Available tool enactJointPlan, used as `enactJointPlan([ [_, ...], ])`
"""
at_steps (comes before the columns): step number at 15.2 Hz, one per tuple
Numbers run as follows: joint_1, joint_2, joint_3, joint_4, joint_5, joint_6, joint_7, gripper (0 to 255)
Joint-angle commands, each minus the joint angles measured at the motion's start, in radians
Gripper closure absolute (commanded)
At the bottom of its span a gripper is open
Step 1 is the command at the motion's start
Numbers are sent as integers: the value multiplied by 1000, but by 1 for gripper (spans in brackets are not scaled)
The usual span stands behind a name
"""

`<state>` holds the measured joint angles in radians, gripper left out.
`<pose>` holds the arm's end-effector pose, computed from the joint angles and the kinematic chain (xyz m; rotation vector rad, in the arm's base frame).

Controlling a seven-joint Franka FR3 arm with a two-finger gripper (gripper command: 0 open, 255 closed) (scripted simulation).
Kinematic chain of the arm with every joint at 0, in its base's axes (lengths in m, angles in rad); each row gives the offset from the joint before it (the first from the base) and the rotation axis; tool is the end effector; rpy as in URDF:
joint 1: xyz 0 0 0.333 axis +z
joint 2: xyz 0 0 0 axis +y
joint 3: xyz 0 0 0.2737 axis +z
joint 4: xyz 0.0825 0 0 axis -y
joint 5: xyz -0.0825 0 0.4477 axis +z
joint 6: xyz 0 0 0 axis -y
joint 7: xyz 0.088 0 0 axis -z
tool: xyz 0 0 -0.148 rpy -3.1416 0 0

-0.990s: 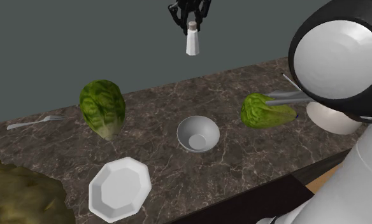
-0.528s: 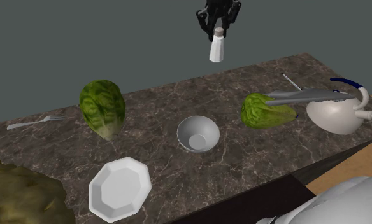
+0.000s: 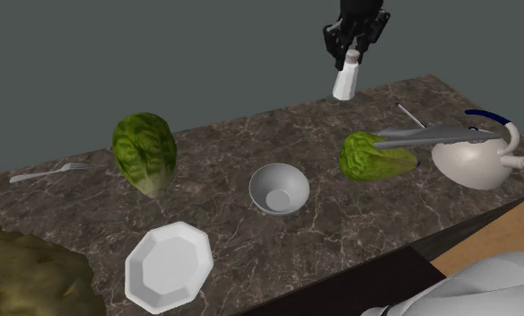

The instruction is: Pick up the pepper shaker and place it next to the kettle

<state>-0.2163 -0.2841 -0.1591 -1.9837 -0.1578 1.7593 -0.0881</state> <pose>0.5072 -0.2259 0.4993 2.9950 -0.3871 0.0453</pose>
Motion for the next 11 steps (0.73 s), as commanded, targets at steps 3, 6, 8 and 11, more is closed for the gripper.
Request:
enactJointPlan([
  [3, -34, -101, -45, -89, -27, -1, -69, 255],
  [6, -60, -173, -79, -148, -52, -6, -119, 255],
  [8, -79, -219, -102, -181, -70, -11, -153, 255],
  [11, -107, -282, -140, -223, -100, -22, -208, 255],
])
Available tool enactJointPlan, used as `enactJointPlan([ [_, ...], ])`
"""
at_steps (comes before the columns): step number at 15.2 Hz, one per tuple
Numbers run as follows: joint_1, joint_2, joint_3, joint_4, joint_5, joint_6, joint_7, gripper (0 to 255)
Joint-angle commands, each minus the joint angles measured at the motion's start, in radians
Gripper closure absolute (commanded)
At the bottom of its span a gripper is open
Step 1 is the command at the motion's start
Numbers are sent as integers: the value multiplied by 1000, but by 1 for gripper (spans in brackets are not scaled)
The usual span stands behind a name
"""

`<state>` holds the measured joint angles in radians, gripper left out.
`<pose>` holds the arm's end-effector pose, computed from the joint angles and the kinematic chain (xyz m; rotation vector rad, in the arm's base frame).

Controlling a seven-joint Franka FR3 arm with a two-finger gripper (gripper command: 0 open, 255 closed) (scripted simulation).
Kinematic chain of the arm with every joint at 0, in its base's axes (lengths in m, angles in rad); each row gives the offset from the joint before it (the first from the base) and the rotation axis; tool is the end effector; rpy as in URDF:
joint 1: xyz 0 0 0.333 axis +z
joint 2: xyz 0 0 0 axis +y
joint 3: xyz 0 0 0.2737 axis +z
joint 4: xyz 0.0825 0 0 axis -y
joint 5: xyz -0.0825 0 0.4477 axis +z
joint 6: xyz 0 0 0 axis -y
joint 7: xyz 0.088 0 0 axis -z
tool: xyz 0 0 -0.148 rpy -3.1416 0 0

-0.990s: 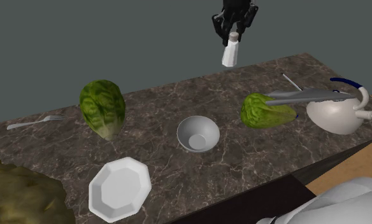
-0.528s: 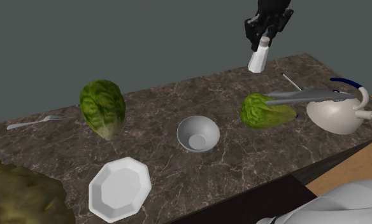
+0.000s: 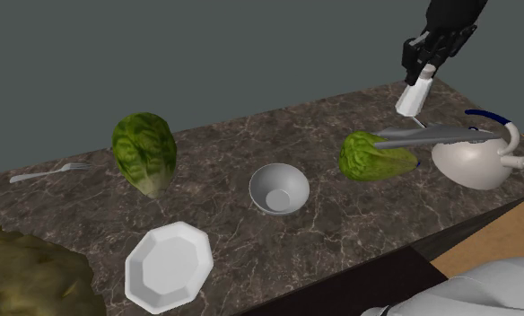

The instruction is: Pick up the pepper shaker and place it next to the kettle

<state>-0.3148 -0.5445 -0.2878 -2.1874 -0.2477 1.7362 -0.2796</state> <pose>0.3800 -0.3092 0.5091 2.9954 -0.3873 0.0448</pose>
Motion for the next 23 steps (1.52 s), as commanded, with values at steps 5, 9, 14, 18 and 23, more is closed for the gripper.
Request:
enactJointPlan([
  [5, -59, -110, -82, -65, -65, -20, -114, 255],
  [9, -98, -165, -145, -82, -112, -37, -198, 255],
  [14, -143, -211, -231, -77, -171, -56, -309, 255],
  [18, -166, -228, -286, -77, -206, -52, -371, 255],
  [23, -174, -240, -306, -148, -225, 8, -362, 255],
])
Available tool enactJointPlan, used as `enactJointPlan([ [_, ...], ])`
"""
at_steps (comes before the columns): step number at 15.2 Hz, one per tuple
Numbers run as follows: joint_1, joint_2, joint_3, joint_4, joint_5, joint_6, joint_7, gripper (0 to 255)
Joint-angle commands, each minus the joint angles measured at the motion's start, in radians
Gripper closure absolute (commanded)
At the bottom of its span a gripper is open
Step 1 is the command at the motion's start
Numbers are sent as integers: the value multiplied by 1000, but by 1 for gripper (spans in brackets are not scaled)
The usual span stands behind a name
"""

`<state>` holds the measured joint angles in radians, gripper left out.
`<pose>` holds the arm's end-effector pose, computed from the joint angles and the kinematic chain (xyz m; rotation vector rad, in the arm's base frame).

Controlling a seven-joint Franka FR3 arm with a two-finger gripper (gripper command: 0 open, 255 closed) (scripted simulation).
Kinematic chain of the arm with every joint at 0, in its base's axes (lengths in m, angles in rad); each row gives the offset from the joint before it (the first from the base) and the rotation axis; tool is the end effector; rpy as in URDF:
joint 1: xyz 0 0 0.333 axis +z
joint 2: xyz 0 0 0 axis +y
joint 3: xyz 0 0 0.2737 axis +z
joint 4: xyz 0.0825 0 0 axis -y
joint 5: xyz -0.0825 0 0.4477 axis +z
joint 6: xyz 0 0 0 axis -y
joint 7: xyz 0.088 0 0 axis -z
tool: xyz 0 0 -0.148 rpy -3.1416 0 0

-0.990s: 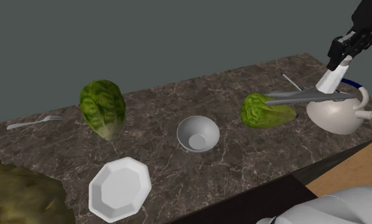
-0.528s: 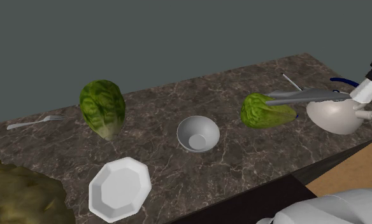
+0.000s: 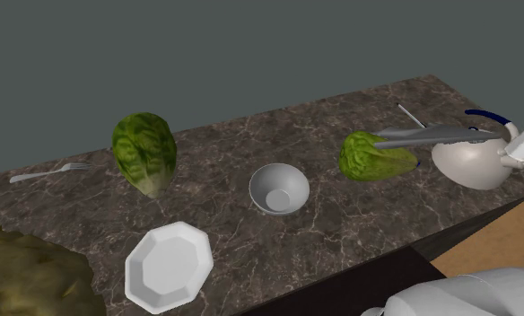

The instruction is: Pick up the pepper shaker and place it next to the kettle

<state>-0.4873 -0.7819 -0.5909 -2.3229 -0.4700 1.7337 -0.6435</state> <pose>0.1602 -0.4351 0.4879 2.9960 -0.3860 0.0445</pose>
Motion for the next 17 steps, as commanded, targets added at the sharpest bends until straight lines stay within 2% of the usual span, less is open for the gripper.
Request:
enactJointPlan([
  [1, -3, -4, -7, -26, -7, 22, 4, 255],
  [17, -25, 5, -91, -219, -80, 228, 32, 255],
])
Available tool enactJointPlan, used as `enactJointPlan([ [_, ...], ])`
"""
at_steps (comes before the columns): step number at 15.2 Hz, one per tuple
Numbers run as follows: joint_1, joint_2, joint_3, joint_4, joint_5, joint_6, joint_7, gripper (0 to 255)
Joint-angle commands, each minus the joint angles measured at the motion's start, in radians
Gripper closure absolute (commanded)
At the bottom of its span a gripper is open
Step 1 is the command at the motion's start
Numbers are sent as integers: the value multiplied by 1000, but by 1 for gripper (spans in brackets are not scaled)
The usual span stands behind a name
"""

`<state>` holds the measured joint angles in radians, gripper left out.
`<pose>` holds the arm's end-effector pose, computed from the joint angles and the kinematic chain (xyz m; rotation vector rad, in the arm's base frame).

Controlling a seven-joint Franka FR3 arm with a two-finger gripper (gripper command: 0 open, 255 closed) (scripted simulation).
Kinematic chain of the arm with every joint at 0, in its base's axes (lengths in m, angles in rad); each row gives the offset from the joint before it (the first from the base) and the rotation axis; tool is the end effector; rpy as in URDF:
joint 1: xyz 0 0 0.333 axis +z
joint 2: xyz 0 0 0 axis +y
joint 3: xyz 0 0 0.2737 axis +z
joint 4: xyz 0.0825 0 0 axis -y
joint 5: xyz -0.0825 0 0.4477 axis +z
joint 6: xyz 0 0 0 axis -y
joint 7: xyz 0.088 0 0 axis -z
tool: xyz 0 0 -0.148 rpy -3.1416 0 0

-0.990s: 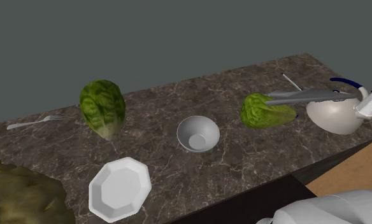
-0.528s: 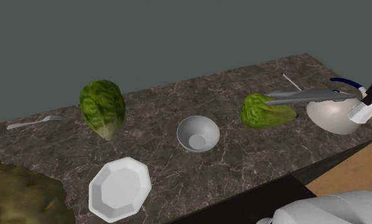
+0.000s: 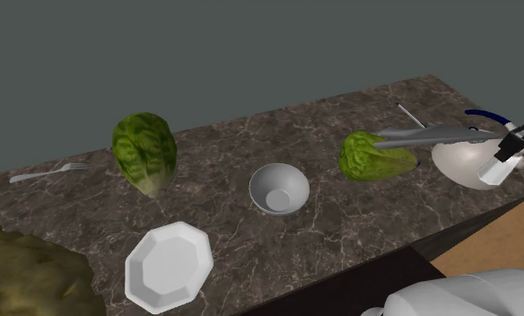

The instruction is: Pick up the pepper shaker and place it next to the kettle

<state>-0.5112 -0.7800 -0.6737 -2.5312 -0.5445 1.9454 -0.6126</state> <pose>0.1599 -0.4325 0.3861 2.9960 -0.3856 0.0443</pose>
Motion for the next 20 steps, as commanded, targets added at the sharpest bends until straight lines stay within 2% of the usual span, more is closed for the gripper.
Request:
enactJointPlan([
  [1, -2, 7, -14, -22, -11, 30, 2, 255],
  [20, 4, 139, -164, -185, -112, 329, 33, 255],
])
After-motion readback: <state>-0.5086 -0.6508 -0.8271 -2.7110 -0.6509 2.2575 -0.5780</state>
